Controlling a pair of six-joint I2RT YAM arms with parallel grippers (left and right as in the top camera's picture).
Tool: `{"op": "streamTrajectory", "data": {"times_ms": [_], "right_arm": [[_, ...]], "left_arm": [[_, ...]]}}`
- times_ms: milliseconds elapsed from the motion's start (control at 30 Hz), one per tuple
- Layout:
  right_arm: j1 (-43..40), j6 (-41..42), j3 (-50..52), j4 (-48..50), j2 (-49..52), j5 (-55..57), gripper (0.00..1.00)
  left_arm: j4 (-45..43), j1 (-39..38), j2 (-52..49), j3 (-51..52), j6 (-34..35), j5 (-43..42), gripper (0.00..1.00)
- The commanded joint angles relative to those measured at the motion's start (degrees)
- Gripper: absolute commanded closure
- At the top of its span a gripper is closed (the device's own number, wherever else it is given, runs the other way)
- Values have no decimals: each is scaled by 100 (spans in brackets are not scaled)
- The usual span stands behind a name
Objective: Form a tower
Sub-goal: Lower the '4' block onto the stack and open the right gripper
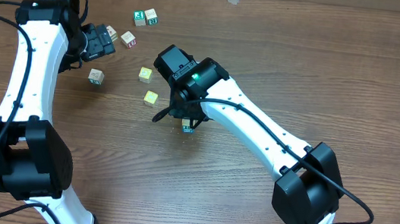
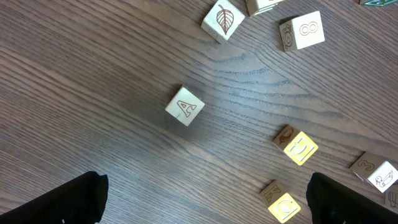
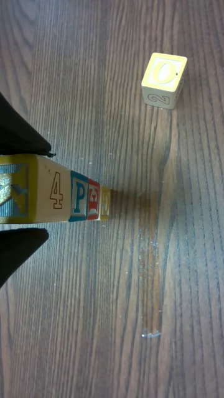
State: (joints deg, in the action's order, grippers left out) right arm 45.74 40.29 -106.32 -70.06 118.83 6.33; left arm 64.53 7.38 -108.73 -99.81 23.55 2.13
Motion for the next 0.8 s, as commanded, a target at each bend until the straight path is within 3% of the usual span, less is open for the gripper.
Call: {"op": "streamTrajectory", "data": {"times_ms": [0,467,767], "right_arm": [[-4,-22,26,9,26,72,60],[-4,44,26,-26,26,68,62],[-4,48,26,-26,26,46,69]], "left_arm": [[-7,-4,127,-105,-87,-26,0],[-7,-4,127,-105,-87,-28,1],[-7,-4,127,-105,-87,-28,1]]}}
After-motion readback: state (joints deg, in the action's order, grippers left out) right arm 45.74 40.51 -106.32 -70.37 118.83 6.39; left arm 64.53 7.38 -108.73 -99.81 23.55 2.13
